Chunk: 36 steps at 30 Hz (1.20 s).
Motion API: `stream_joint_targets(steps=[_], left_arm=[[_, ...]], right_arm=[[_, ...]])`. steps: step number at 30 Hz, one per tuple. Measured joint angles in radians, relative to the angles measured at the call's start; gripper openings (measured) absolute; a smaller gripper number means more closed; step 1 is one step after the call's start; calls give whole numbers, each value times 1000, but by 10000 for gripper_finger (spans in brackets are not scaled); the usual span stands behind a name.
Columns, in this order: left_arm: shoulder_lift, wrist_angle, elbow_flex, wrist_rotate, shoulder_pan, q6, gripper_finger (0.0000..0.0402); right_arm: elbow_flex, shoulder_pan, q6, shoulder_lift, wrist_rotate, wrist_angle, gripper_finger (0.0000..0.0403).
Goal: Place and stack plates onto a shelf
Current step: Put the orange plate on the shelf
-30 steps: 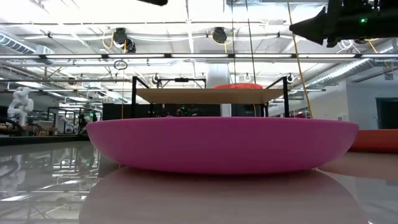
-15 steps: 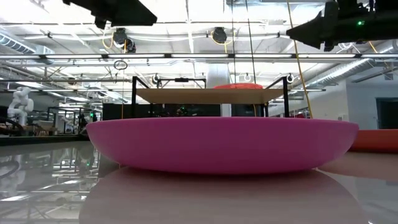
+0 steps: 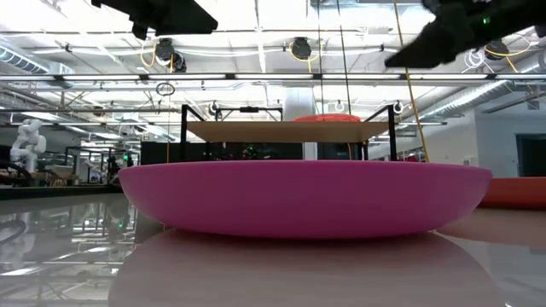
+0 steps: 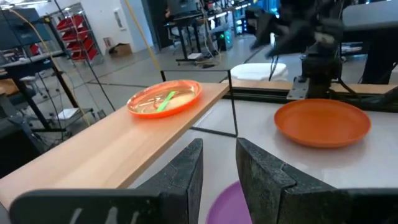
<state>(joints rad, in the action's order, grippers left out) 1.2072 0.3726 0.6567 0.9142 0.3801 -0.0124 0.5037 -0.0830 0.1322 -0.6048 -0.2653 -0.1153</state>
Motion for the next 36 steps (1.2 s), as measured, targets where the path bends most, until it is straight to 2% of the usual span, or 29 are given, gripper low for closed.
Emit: stream_joint_targets(steps=[3,10,16,26,36], left_arm=[[0,0,0,0,0,-1,101],[0,-2,0,-51,0,-4,101],[0,-2,1,-68,0,2,101],[0,-3,1,-68,0,15,101],[0,-3,1,-68,0,16,101]], right_arm=[[0,1,1,-54,61,-71,153],[0,48,-74,-83,65,-243,153],[0,162,-183,-72,193,-324,153],[0,416,-431,-105,194,-411,153],[0,556,-630,-211,193,-486,153]])
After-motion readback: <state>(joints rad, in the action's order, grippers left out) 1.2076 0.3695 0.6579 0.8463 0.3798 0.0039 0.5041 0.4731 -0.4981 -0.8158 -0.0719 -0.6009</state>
